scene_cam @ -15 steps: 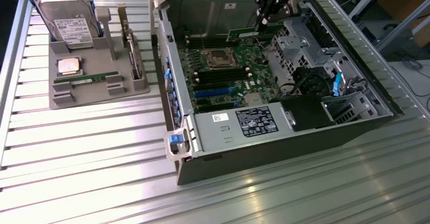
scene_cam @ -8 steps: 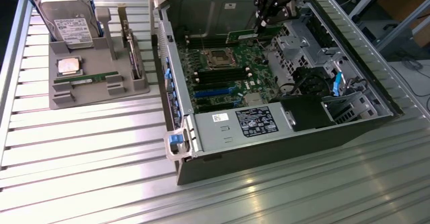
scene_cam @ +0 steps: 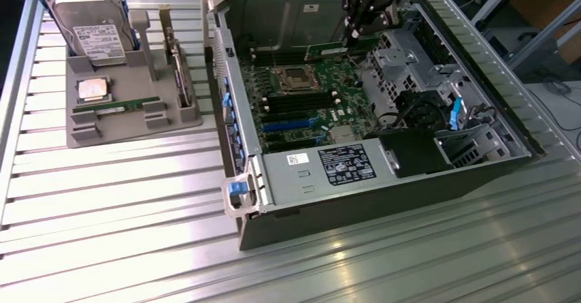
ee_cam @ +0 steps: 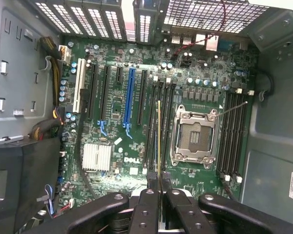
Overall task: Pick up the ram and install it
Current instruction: 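Insert the ram into the slot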
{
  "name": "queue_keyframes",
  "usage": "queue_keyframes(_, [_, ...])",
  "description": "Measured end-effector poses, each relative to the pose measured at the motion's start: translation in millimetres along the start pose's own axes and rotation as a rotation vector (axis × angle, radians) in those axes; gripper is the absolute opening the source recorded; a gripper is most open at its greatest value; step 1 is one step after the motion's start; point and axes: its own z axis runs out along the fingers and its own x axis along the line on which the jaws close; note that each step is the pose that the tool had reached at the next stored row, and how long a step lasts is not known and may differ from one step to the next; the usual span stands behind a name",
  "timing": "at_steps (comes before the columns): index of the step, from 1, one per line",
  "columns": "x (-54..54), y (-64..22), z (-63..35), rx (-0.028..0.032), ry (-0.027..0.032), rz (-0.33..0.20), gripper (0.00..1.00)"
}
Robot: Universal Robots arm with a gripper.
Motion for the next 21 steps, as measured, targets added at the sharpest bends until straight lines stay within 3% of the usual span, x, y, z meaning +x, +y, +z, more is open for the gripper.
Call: queue_keyframes(21, [0.3, -0.5, 12.4, -0.0001, 0.0, 0.0, 0.12])
